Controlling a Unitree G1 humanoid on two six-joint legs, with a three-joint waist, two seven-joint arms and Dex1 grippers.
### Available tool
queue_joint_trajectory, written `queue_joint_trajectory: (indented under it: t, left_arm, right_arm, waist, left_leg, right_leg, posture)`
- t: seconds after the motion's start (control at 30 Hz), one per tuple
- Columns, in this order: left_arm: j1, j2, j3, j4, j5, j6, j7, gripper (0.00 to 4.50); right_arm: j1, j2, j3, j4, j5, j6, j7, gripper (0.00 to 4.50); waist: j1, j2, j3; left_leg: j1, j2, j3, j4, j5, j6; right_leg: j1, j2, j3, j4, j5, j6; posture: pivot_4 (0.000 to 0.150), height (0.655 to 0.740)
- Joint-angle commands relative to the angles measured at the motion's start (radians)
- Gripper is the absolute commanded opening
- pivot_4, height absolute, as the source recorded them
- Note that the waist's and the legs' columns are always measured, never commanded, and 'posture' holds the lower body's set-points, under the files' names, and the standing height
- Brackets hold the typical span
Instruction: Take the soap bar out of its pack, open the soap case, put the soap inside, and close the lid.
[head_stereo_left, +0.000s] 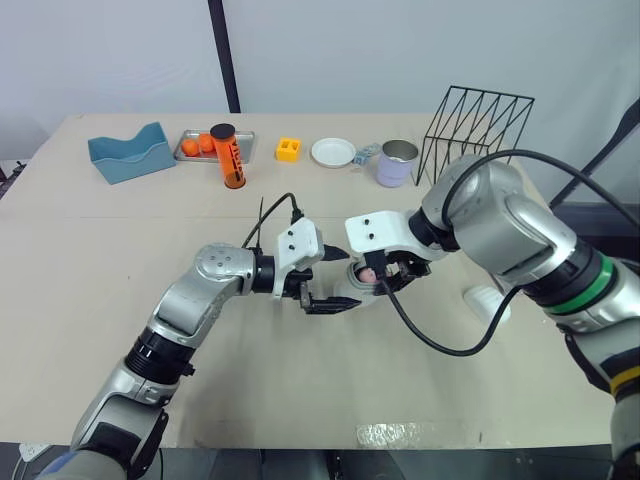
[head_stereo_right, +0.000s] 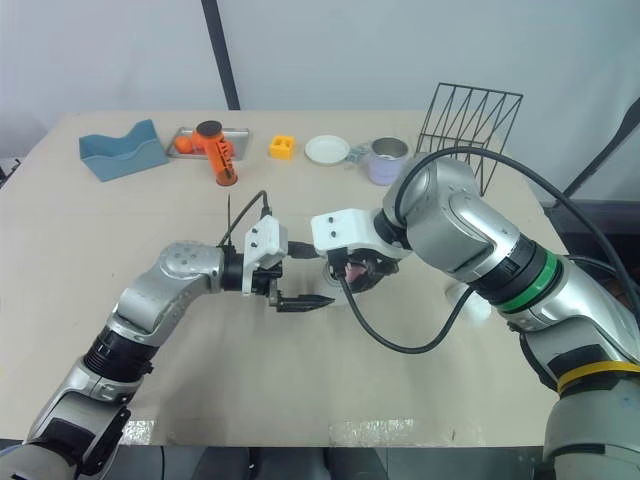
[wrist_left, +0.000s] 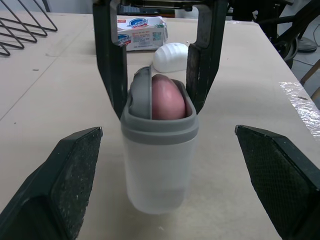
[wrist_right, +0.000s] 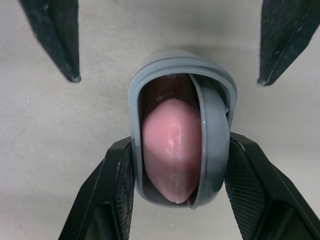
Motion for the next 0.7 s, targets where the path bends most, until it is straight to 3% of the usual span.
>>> queue_joint_trajectory:
  t: [0.03,0.4,0.43,0.5,0.7]
  left_arm:
    - [-0.029,-0.007,-0.003,0.021,0.025,-0.033,0.004,4.50]
    - [-0.031,-0.035,-0.002,0.066,0.046,-0.072,-0.003,4.50]
    - [-0.032,-0.039,-0.001,0.067,0.046,-0.074,-0.002,3.93]
    - [-0.033,-0.041,-0.004,0.068,0.049,-0.074,-0.006,3.52]
    - [-0.029,-0.043,-0.004,0.070,0.056,-0.074,-0.011,3.52]
  right_arm:
    - [-0.032,0.003,-0.017,-0.013,-0.008,-0.003,0.028,2.08]
    - [-0.034,0.013,-0.021,-0.020,-0.005,0.007,0.023,2.08]
    - [-0.034,0.014,-0.022,-0.021,-0.004,0.009,0.024,2.08]
    - [-0.035,0.016,-0.022,-0.021,-0.003,0.012,0.024,2.08]
    - [-0.042,0.023,-0.025,-0.021,0.001,0.022,0.025,2.08]
  waist:
    - [0.000,0.000,0.000]
    - [0.000,0.000,0.000]
    - [0.000,0.000,0.000]
    - [0.000,0.000,0.000]
    - [0.000,0.000,0.000]
  left_leg:
    - [0.000,0.000,0.000,0.000,0.000,0.000]
    - [0.000,0.000,-0.001,0.000,0.000,0.000]
    - [0.000,0.000,-0.001,0.000,0.000,0.000]
    - [0.000,0.000,-0.001,0.000,0.000,0.000]
    - [0.000,0.000,-0.001,0.000,0.000,0.000]
  right_leg:
    - [0.000,0.000,0.000,0.000,0.000,0.000]
    - [0.000,0.000,0.000,0.000,0.000,0.000]
    - [0.000,0.000,-0.001,0.000,0.000,0.000]
    - [0.000,0.000,-0.001,0.000,0.000,0.000]
    - [0.000,0.000,-0.001,0.000,0.000,0.000]
  posture:
    - [0.150,0.7371]
    - [0.150,0.7371]
    - [0.150,0.7371]
    - [0.150,0.7371]
    - [0.150,0.7371]
